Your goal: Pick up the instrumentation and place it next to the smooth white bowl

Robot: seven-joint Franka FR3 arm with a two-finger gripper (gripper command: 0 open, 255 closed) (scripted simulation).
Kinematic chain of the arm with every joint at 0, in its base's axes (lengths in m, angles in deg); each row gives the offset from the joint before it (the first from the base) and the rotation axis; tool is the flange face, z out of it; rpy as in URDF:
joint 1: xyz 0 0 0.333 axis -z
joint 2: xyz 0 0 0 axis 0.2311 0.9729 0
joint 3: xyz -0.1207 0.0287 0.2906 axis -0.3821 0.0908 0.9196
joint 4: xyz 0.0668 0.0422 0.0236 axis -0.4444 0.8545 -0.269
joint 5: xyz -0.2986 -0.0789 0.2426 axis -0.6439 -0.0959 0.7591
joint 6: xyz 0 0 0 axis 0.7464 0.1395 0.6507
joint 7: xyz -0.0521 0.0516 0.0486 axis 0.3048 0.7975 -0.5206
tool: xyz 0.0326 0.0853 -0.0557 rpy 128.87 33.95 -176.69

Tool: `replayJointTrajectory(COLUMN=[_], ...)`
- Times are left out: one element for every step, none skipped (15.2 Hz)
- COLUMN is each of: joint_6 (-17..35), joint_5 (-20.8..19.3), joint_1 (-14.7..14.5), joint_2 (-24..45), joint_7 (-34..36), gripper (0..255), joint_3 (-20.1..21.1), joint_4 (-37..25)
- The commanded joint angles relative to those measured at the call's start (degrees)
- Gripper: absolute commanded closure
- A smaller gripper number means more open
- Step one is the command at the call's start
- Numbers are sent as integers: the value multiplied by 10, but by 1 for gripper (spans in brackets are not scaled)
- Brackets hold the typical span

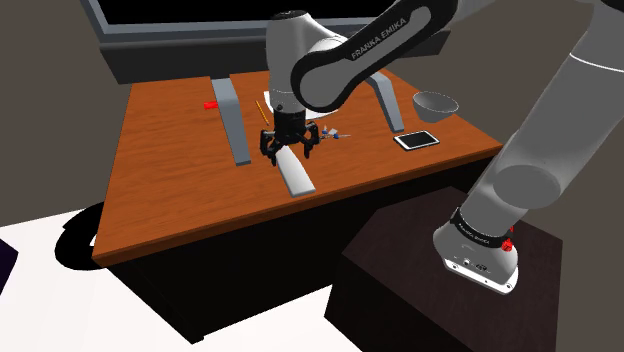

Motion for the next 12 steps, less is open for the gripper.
replayJointTrajectory(joint_6=[16, 23, 30, 35, 35, 35, 35, 35, 35, 35, 35, 35], joint_5=[-8, -11, -15, -17, -17, -17, -17, -17, -17, -17, -17, -17], joint_1=[-1, -1, -1, -1, -2, -2, -2, -2, -2, -2, -2, -2], joint_2=[13, 18, 23, 26, 26, 26, 26, 26, 26, 26, 26, 26], joint_7=[6, 9, 11, 13, 13, 13, 13, 13, 13, 13, 13, 13], gripper=[0, 0, 0, 0, 0, 0, 0, 0, 0, 0, 0, 255], joint_3=[0, -1, -1, -1, -1, -1, -1, -1, -1, -1, -1, -1], joint_4=[4, 7, 10, 11, 11, 11, 11, 11, 11, 11, 11, 11])
